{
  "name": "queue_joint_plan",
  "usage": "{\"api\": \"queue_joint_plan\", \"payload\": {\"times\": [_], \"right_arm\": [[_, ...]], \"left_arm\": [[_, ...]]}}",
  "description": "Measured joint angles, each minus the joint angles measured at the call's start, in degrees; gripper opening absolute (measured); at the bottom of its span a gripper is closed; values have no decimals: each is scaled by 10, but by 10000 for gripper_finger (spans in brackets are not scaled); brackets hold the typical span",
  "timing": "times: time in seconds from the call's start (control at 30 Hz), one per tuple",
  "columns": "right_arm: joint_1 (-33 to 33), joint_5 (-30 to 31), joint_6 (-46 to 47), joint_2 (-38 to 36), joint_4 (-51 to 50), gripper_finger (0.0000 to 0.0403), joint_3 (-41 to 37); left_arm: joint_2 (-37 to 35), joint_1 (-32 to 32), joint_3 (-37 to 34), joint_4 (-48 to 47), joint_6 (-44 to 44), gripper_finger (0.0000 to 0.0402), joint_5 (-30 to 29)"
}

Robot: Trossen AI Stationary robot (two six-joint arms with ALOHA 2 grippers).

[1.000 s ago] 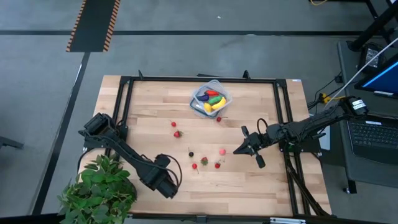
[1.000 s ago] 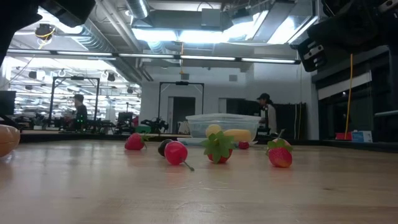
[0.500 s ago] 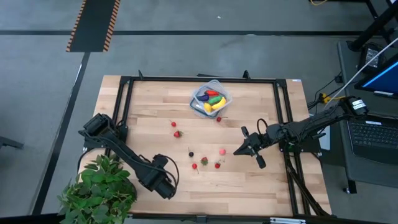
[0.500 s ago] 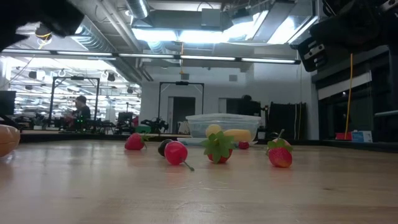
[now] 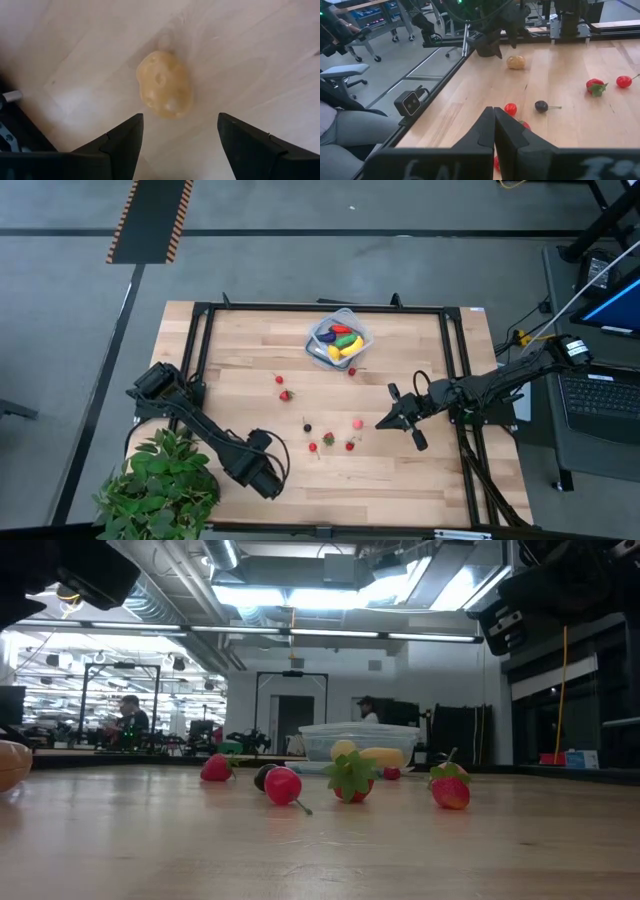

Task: Pick and placing Produce into tupperware
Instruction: Put the brown potato into the transparent container

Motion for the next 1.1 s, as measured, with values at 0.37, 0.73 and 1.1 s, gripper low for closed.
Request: {"api": "queue_joint_plan", "payload": {"times": [0.37,0.73,1.1], "right_arm": [[0,-3,7,0,0,4,0],[0,-3,7,0,0,4,0],[0,-3,7,0,0,4,0]], "left_arm": [[0,6,-11,9,0,247,-15],[0,9,-73,76,5,247,12],[0,20,-90,102,21,247,19]]}}
